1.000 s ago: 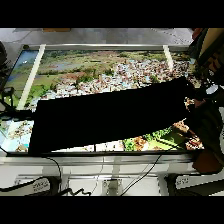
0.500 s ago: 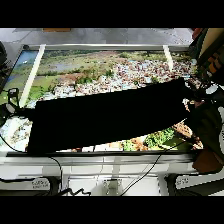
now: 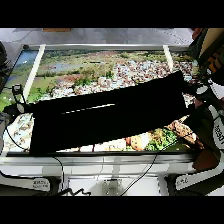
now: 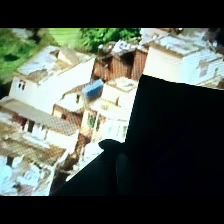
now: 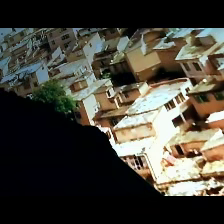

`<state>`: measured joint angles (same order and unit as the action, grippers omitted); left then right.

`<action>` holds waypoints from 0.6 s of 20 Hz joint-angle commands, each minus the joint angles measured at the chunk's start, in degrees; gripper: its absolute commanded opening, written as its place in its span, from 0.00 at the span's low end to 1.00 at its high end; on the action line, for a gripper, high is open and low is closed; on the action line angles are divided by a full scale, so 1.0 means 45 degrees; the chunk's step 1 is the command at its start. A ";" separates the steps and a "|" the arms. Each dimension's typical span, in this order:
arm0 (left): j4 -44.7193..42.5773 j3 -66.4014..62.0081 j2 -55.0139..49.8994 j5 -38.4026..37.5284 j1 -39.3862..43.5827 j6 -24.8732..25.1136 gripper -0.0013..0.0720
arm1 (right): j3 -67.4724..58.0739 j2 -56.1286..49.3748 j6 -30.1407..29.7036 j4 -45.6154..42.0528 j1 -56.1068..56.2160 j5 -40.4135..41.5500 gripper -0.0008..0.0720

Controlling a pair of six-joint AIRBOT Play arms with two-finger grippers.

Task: Fold the clothes and pants, and hang the long-sleeved shirts on hangers.

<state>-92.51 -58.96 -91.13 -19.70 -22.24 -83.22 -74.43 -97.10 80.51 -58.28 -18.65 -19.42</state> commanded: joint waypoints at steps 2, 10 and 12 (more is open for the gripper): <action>-0.1540 -0.0015 0.0238 -0.1146 0.0160 -0.0121 0.03 | -0.0010 -0.0005 0.0000 -0.0379 -0.0214 -0.0325 0.05; -0.3016 -0.0010 0.0384 -0.3837 0.0160 0.0063 0.03 | -0.0005 0.0272 0.0000 -0.2025 -0.1826 -0.4294 0.05; -0.3118 -0.0024 0.0423 -0.3832 0.0175 0.0068 0.03 | -0.0010 0.0272 0.0000 -0.2035 -0.1821 -0.4265 0.05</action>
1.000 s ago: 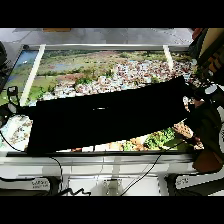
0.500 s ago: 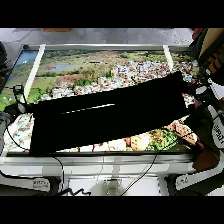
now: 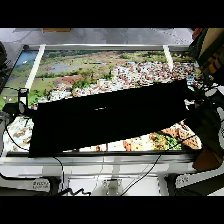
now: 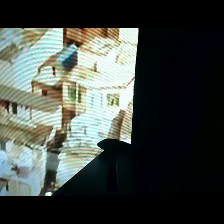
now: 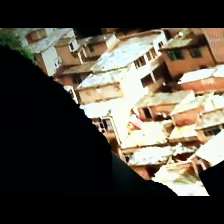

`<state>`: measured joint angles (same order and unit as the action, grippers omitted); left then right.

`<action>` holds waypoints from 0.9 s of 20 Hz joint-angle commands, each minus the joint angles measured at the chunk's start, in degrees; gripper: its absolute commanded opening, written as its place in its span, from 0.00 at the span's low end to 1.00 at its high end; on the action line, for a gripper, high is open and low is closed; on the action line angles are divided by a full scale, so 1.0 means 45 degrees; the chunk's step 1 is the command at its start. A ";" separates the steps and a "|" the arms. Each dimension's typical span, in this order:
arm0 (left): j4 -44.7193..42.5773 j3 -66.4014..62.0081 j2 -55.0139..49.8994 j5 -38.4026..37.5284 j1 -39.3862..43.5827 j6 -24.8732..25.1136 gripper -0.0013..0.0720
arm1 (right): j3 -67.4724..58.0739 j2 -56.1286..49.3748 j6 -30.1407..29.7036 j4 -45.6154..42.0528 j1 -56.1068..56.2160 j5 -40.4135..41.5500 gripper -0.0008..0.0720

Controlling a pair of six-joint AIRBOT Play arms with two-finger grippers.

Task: Fold the clothes and pants, and hang the long-sleeved shirts on hangers.

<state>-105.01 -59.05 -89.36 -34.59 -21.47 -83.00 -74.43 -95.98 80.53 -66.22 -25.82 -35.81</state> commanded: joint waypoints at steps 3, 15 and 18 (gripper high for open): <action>-0.0330 -0.0282 0.0228 -0.0447 0.0000 0.0010 0.03 | -0.0010 0.0039 -0.0005 -0.0136 -0.0204 -0.0607 0.05; -0.0277 -0.2385 0.0355 0.1695 0.0063 -0.0044 0.03 | 0.2429 0.3036 0.0000 0.0063 0.0214 -0.1588 0.05; -0.0272 -0.2574 0.0151 0.2443 0.0102 -0.0049 0.03 | 0.4585 0.4396 0.0000 0.0253 0.0724 -0.0695 0.05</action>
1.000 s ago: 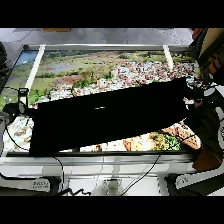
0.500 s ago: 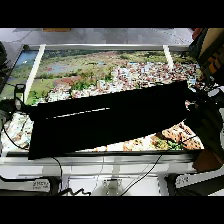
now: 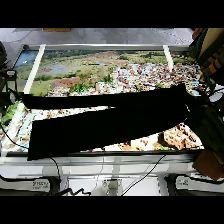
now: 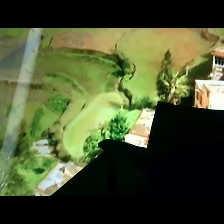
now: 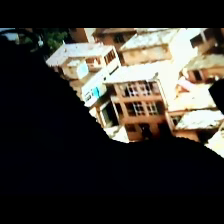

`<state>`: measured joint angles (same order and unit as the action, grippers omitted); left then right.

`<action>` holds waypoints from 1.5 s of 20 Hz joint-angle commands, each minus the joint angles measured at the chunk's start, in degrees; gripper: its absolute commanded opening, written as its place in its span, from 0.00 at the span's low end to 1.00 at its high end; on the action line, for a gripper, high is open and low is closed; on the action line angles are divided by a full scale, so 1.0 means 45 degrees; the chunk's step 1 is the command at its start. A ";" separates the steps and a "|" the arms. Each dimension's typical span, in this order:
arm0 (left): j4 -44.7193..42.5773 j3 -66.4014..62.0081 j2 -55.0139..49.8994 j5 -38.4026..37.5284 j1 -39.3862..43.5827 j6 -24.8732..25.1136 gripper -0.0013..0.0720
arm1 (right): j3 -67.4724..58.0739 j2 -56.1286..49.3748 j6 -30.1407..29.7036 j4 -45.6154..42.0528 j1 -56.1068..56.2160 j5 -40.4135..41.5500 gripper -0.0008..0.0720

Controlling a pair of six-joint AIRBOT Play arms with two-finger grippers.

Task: Fold the clothes and pants, and hang the long-sleeved shirts on hangers.

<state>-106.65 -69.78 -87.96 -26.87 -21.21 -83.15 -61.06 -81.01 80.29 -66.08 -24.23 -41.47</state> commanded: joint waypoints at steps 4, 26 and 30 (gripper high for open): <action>0.0097 -0.1360 -0.0223 0.2550 0.0097 -0.1112 0.03 | 0.2084 0.1836 0.0053 0.0539 0.0758 0.1564 0.05; 0.0136 -1.0156 -0.6091 -0.7728 0.2866 -0.2759 0.03 | 0.1073 0.0525 0.0000 0.2594 0.0763 0.7053 0.05; 0.0126 -1.0156 -0.6135 -0.9136 0.2846 -0.2759 0.03 | 0.1069 0.0233 -0.0005 0.2594 0.0763 0.6907 0.05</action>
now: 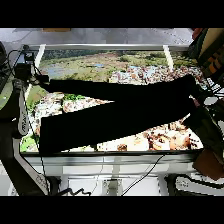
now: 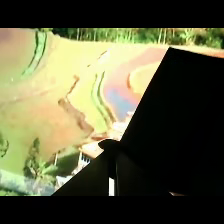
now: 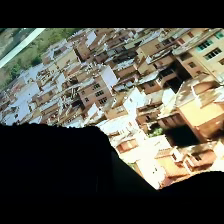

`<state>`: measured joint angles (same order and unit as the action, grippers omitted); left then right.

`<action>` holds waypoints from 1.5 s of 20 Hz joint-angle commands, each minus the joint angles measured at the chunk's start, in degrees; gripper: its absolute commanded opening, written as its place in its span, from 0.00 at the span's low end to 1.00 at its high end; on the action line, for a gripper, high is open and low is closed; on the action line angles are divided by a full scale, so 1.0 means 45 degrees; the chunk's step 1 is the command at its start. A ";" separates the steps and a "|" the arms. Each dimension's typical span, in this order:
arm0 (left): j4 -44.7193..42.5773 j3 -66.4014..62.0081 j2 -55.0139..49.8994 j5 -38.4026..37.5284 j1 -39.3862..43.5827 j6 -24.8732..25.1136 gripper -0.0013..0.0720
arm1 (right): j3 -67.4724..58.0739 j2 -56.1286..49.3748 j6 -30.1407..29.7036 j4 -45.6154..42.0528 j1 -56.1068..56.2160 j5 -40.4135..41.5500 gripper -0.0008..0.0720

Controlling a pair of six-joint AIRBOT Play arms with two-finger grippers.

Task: Fold the clothes and pants, and hang the long-sleeved shirts on hangers.

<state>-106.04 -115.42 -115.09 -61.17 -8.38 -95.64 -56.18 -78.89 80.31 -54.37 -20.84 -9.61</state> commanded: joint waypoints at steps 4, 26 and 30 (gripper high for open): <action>-0.0005 -0.0015 -0.0117 -0.2312 -0.0039 0.0010 0.04 | -0.0015 -0.0257 -0.0005 -0.0010 0.0010 -0.0053 0.05; -0.0044 -0.0019 0.3507 -0.8369 -0.0325 0.1030 0.68 | -0.1778 0.1661 -0.0097 -0.2633 -0.0068 -0.3439 0.95; 0.0918 0.0967 0.6173 -0.8369 -0.1778 0.2293 0.68 | -0.1826 0.2263 -0.0097 -0.3565 -0.0733 -0.4444 0.93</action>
<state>-105.30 -113.78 -94.63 -97.71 -12.51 -89.23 -63.92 -70.59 79.83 -66.83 -22.46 -25.30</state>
